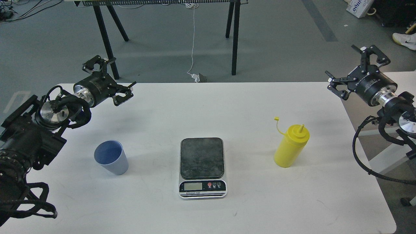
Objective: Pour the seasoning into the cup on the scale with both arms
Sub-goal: 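Raise the left gripper and swing it out toward the blue cup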
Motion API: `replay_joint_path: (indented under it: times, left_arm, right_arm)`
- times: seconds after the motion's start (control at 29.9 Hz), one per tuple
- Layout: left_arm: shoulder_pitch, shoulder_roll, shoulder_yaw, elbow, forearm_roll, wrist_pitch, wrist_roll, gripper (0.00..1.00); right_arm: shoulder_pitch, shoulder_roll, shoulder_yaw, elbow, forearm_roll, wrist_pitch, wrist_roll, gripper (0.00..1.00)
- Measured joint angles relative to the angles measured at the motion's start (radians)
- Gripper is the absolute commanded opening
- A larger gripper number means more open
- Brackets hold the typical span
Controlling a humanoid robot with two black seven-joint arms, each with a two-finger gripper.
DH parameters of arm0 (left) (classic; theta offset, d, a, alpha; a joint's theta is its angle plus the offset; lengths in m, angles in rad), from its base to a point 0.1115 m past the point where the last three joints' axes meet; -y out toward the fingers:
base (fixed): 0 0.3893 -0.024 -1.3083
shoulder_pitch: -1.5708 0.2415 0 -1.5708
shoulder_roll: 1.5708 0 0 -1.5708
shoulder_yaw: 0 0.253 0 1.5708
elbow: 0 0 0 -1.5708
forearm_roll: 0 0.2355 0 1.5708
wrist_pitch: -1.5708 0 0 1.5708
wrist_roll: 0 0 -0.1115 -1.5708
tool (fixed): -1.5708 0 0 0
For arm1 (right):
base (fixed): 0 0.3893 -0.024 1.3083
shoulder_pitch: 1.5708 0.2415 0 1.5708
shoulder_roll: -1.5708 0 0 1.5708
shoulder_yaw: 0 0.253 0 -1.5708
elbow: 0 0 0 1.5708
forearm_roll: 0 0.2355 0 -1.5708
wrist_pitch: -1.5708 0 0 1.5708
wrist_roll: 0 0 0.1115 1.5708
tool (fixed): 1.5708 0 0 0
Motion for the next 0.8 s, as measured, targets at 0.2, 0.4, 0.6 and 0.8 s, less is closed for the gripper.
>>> replay_joint_path:
  times: [0.2, 0.4, 0.6, 0.8]
  left_arm:
    - [0.0, 0.002, 0.001, 0.0, 0.0, 0.0, 0.002, 1.0]
    - [-0.011, 0.006, -0.048, 0.042, -0.057, 0.0, -0.007, 1.0]
    - [-0.012, -0.001, -0.046, 0.084, -0.096, 0.0, -0.01, 1.0]
    - [-0.023, 0.0, -0.046, 0.086, -0.096, 0.0, -0.089, 1.0]
  right_arm:
    - [0.0, 0.0, 0.0, 0.0, 0.0, 0.0, 0.0, 0.99]
    - [0.0, 0.0, 0.0, 0.0, 0.0, 0.0, 0.0, 0.99]
    - [0.0, 0.0, 0.005, 0.0, 0.0, 0.0, 0.0, 0.99]
    - [-0.002, 0.002, 0.015, 0.0, 0.0, 0.0, 0.0, 0.99]
